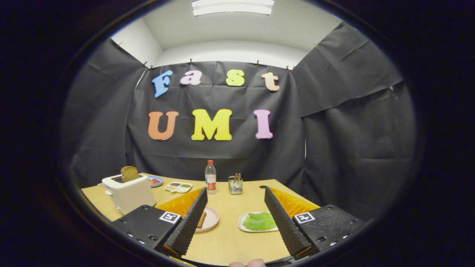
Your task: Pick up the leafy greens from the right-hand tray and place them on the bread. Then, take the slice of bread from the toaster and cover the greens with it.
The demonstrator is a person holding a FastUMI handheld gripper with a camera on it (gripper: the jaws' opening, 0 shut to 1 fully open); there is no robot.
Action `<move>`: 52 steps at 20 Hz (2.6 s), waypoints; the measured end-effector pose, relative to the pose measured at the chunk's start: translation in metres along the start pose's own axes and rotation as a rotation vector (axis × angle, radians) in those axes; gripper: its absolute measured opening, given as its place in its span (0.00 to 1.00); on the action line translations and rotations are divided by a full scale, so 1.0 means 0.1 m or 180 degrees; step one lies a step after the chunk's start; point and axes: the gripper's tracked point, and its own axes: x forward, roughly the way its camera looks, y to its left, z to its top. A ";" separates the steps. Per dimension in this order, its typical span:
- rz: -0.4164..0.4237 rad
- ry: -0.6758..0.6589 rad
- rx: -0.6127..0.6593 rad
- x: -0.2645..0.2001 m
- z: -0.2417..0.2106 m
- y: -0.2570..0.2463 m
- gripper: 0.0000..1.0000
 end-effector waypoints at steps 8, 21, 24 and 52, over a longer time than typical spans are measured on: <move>-0.0053 0.0025 0.0064 0.04 -0.01 -0.04 0.95; -0.0325 0.0211 0.0285 0.34 -0.18 -0.66 0.95; -0.0460 0.0364 0.0405 0.50 -0.30 -0.97 0.95; -0.1125 0.1936 0.2194 1.93 -2.22 -1.56 0.69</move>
